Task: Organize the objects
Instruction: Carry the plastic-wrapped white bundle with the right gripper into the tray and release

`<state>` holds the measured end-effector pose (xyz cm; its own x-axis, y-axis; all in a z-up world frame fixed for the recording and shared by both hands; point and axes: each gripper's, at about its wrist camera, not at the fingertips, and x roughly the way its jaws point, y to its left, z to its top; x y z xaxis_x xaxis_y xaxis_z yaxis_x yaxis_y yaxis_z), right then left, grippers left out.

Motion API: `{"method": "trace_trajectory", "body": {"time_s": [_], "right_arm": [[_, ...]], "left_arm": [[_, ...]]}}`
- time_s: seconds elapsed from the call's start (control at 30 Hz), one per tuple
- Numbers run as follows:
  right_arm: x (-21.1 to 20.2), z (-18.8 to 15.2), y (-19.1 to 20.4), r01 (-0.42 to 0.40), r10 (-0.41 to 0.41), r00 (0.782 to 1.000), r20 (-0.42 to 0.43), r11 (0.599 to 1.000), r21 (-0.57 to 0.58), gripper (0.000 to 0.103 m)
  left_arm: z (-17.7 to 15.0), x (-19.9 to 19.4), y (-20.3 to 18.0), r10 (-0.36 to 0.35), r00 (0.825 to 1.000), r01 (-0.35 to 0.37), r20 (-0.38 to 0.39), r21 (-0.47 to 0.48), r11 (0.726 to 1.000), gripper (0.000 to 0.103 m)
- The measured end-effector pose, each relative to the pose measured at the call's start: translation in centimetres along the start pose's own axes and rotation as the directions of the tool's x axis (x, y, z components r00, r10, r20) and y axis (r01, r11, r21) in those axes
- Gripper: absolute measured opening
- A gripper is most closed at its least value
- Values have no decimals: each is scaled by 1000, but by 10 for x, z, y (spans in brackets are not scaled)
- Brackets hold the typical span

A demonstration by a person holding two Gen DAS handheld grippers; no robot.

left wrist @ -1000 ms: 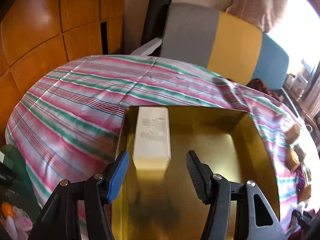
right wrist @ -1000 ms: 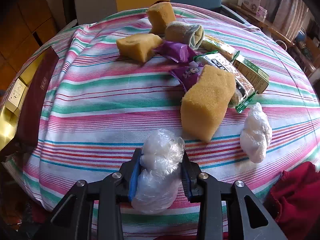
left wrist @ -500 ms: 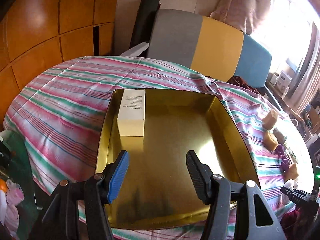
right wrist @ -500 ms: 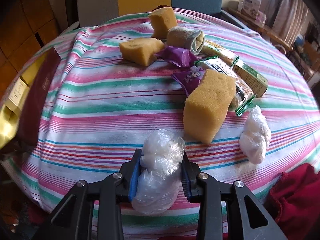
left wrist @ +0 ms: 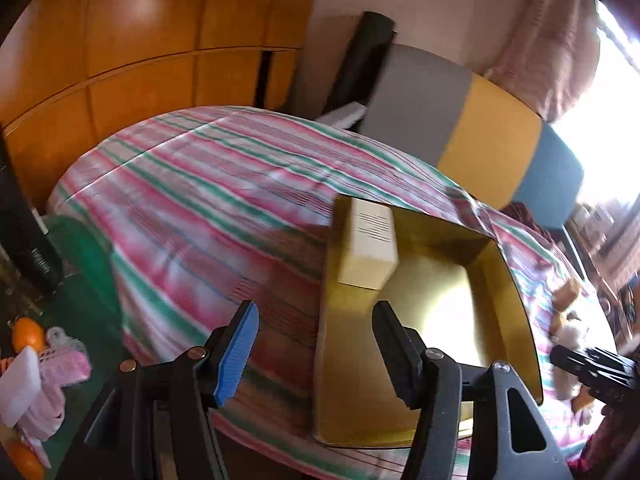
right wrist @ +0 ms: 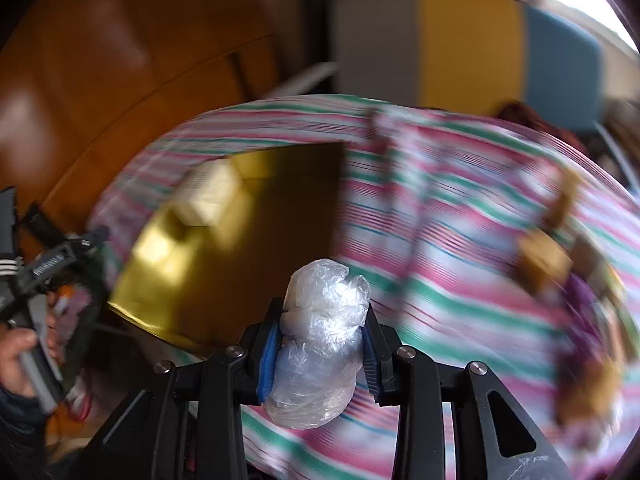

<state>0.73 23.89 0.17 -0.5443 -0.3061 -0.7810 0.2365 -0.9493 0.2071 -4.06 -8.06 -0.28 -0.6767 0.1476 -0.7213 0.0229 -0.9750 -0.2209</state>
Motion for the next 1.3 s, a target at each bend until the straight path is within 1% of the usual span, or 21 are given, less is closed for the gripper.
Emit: {"method": "trace_trajectory", "body": {"time_s": [0.07,0.13,0.27,0.33,0.37,0.4,0.43,0.47,0.53,0.7,0.9,0.97,1.13,1.3], "right_arm": [[26,17,26,-64,63,998,-28,997,-37,36],[59,32,57,-126,121,989,-80,990,-68,36],[117,51,93,-175,160,974,-159,981,-85,39],[139,60,108,-198,183,968,-173,978,-71,40],[145,64,111,-207,193,966,-174,976,-65,51],[150,67,115,-205,192,966,-172,977,-62,59],[152,69,118,-202,189,968,-166,977,-63,68],[152,71,119,-203,191,968,-163,977,-65,70],[148,68,120,-201,188,970,-154,977,-74,73],[123,57,96,-167,159,980,-119,984,-63,77],[88,45,68,-113,112,993,-42,993,-24,91],[75,42,56,-105,105,994,-13,994,-4,98],[36,32,16,-64,60,996,67,996,64,103],[2,15,-36,12,-27,993,111,990,141,103]], "left_arm": [[1,0,10,13,1000,-13,1,-19,1000,60],[1,1,18,18,1000,-18,-2,-37,999,60],[-1,6,25,18,1000,-18,-14,-55,998,60],[-2,8,28,13,1000,-15,-19,-59,998,60],[-2,9,29,12,1000,-13,-21,-62,998,60],[-3,10,29,10,1000,-11,-22,-64,998,60],[-3,10,30,8,1000,-10,-22,-65,998,60],[-3,11,31,9,1000,-10,-21,-66,998,60],[-4,13,31,9,1000,-11,-27,-66,998,60],[-8,14,22,-1,999,-1,-35,-45,999,60],[-11,11,0,-55,998,55,-43,0,998,60],[-12,10,-10,-65,997,67,-44,23,998,60],[-10,9,-43,-116,991,121,-72,77,990,60],[-7,7,-84,-154,984,168,-91,172,971,60]]}}
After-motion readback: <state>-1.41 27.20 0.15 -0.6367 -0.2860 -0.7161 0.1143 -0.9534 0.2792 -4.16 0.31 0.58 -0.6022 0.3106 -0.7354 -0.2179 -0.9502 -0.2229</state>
